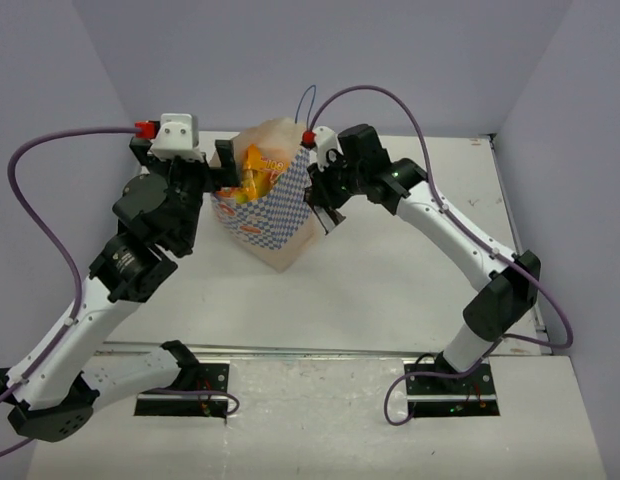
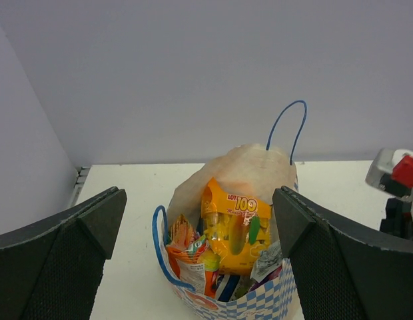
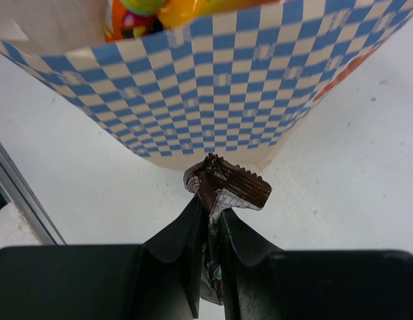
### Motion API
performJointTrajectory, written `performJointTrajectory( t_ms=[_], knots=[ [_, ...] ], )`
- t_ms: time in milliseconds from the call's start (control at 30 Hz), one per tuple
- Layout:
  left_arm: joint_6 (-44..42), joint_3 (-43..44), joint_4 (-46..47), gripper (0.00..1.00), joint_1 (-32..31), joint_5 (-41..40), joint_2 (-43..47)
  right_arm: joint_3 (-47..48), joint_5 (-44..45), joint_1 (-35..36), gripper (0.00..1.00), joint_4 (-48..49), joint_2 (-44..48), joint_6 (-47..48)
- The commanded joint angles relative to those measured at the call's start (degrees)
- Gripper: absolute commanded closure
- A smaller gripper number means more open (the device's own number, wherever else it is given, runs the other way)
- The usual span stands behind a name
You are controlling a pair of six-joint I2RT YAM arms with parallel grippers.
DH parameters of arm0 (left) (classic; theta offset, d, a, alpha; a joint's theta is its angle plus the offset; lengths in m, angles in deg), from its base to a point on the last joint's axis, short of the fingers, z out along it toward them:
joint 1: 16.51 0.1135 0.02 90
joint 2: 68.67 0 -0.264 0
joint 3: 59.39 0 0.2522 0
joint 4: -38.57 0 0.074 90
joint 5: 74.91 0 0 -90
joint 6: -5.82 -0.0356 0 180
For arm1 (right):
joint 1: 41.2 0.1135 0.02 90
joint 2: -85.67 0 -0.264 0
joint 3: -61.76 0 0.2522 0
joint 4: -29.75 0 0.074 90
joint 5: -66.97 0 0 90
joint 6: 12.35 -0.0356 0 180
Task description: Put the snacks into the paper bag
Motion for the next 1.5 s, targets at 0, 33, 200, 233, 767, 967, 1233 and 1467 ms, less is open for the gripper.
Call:
performJointTrajectory(
  t_ms=[0,33,200,233,767,967,1233,1467],
  knots=[
    [1.1,0.1,-0.8,0.00,0.0,-1.6,1.6,6.5,0.6,0.3,0.84,-3.9,2.4,0.0],
    [1.3,0.2,-1.0,0.00,0.0,-1.8,1.7,9.0,0.6,0.3,0.84,-3.9,2.3,0.1],
    [1.5,0.1,-1.1,0.00,0.0,-1.8,2.6,16.0,0.9,0.9,0.86,-1.2,0.6,0.9],
    [1.4,0.2,-1.1,0.00,0.0,-1.8,2.7,17.9,0.7,1.2,0.86,-0.6,-0.4,1.0],
    [4.2,3.8,-2.0,0.00,0.0,-3.0,2.5,33.9,-6.3,2.0,0.01,32.4,-18.3,-24.9],
    [5.3,4.9,-3.9,0.00,0.0,-3.6,2.7,18.7,0.4,1.9,0.01,41.5,-6.6,-19.6],
    [6.5,5.0,-3.4,0.00,0.0,-3.1,1.2,-11.2,16.5,1.9,0.01,49.5,14.0,-16.7],
    [7.5,4.0,-2.6,0.00,0.0,-4.3,1.8,-21.3,27.7,1.9,0.01,40.4,29.0,-16.3]
  ],
)
